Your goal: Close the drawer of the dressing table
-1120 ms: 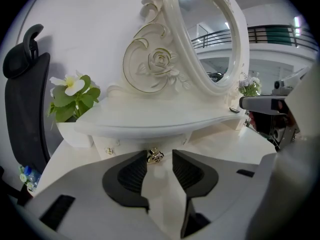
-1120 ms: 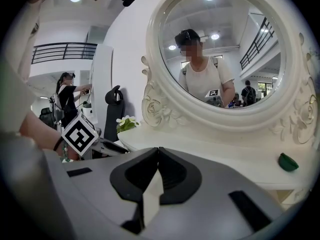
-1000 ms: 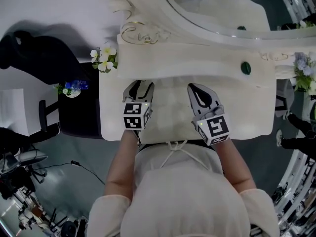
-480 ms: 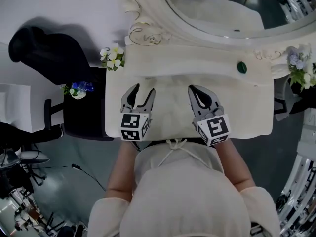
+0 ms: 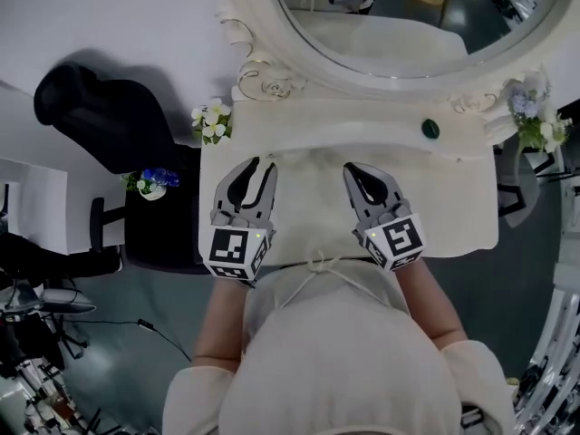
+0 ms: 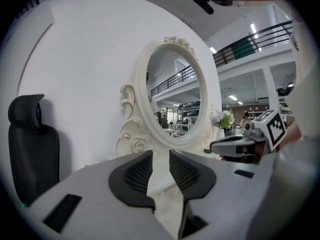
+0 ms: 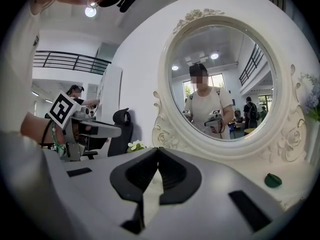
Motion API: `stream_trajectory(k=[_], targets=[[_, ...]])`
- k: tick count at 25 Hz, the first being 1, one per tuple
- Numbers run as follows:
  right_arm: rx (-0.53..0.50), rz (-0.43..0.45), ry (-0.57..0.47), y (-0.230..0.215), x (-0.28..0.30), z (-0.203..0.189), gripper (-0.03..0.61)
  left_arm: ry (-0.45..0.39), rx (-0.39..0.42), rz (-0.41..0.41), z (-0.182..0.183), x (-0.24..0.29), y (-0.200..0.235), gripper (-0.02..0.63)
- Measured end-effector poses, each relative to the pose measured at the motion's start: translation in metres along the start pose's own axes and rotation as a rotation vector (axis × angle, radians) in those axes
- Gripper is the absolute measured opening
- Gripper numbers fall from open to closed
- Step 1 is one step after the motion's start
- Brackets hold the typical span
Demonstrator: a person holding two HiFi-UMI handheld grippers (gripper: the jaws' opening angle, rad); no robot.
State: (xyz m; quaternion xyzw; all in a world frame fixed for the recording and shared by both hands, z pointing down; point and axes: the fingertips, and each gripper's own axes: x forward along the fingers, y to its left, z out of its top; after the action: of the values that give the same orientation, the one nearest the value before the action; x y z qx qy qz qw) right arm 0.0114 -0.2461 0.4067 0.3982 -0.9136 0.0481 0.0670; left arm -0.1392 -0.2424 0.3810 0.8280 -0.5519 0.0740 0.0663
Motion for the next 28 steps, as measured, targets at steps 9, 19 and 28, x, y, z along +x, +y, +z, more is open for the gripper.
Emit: stream_trajectory(k=[9, 19, 28], targets=[[-0.047, -0.01, -0.037, -0.003, -0.015, 0.018, 0.003, -0.114, 0.058, -0.044, 0.047, -0.021, -0.021, 0.027], [-0.066, -0.001, -0.065, -0.005, -0.022, 0.029, 0.0, -0.108, 0.035, -0.077, 0.042, -0.02, -0.026, 0.018], [-0.047, 0.015, -0.088, -0.002, -0.027, 0.037, 0.0, -0.104, 0.012, -0.087, 0.044, -0.019, -0.031, 0.018]])
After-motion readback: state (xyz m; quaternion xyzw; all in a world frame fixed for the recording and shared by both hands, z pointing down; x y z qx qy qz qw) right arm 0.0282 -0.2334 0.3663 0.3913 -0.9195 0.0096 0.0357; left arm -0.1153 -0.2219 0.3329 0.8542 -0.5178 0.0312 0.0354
